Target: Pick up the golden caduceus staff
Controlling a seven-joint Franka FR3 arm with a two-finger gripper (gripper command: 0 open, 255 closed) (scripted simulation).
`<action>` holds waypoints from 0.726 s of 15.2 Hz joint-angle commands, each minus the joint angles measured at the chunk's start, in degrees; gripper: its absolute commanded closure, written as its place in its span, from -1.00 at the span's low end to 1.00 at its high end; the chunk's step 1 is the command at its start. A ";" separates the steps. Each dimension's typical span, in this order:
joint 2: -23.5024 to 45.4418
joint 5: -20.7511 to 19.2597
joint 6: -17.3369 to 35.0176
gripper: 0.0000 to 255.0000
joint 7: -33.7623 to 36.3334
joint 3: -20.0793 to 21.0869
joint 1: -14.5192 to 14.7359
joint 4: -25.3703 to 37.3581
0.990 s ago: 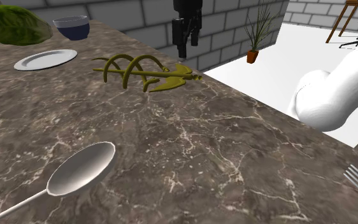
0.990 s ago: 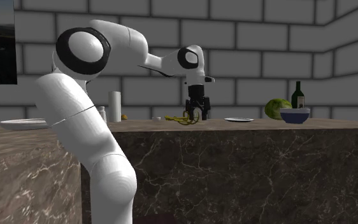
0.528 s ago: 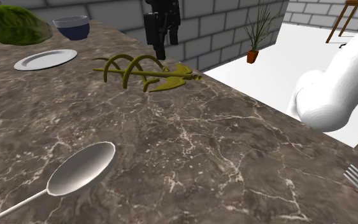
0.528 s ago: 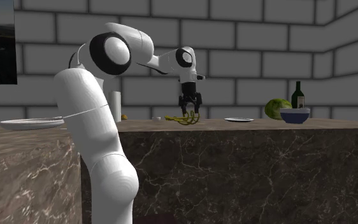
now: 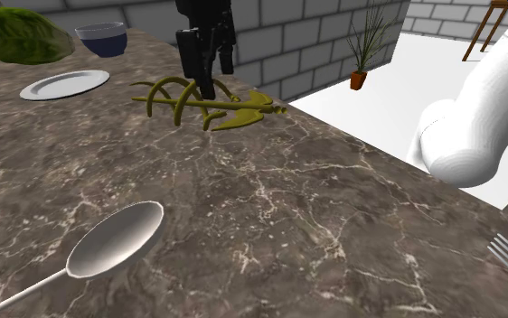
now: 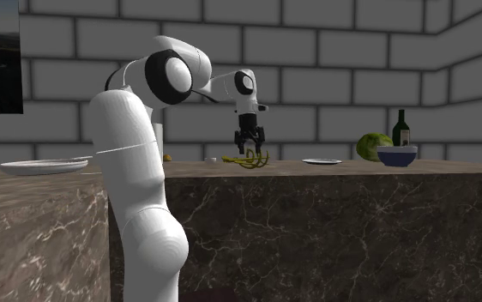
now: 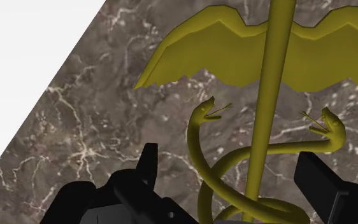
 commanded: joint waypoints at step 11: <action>-0.94 0.39 3.52 1.00 -0.02 -0.01 0.16 -4.36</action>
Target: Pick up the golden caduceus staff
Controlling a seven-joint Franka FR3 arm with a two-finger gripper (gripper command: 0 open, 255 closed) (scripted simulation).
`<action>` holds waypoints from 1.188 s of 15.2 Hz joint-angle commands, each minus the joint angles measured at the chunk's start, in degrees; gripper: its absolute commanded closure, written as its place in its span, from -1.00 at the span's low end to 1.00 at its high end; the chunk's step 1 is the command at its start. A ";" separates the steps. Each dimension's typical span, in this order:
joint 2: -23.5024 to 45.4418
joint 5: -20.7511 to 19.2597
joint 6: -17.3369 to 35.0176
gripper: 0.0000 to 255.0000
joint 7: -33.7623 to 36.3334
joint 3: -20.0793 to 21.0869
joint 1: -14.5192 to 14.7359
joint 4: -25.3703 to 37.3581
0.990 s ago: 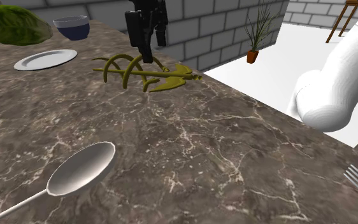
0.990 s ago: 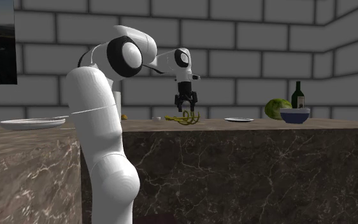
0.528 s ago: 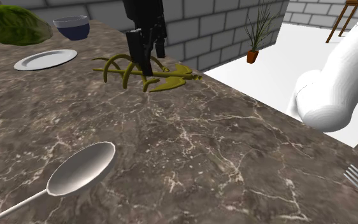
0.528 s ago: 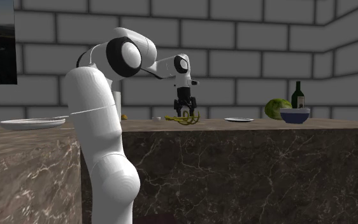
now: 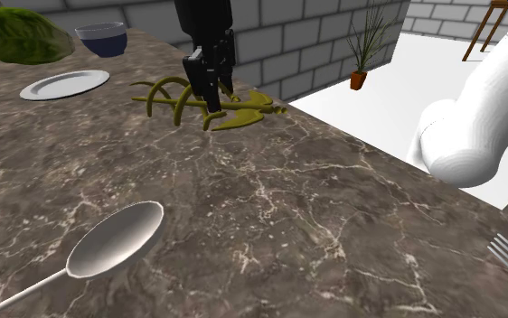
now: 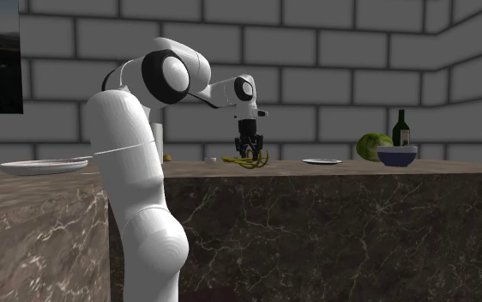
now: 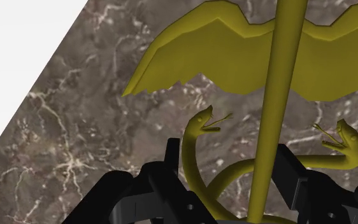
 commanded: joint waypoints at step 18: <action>4.32 -1.73 -11.53 1.00 0.71 0.71 -0.21 15.31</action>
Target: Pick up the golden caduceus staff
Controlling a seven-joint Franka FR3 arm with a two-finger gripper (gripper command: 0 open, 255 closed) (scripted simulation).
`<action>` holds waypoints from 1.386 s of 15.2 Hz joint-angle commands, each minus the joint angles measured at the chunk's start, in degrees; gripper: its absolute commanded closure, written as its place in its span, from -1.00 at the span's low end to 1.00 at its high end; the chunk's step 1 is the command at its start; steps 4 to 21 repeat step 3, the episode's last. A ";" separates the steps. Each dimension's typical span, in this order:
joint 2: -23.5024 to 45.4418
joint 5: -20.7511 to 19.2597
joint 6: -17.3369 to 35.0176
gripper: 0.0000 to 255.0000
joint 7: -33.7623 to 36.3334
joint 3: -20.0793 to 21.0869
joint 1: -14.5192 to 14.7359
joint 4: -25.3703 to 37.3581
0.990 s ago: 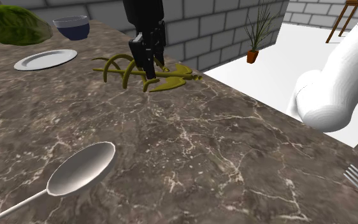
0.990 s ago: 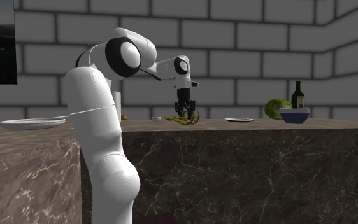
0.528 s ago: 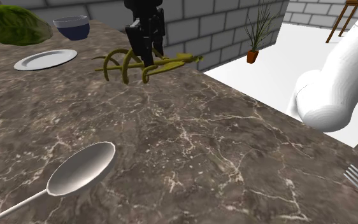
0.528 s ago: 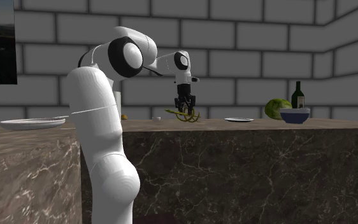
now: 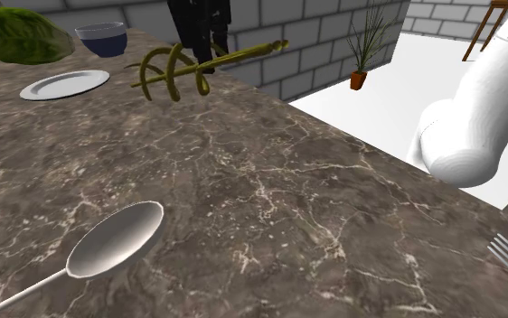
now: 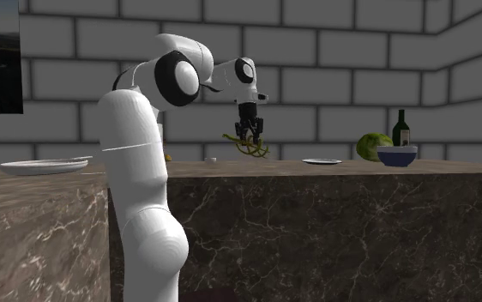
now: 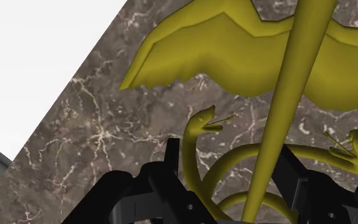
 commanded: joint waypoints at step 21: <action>0.90 -0.38 -2.01 1.00 0.19 0.20 0.02 2.81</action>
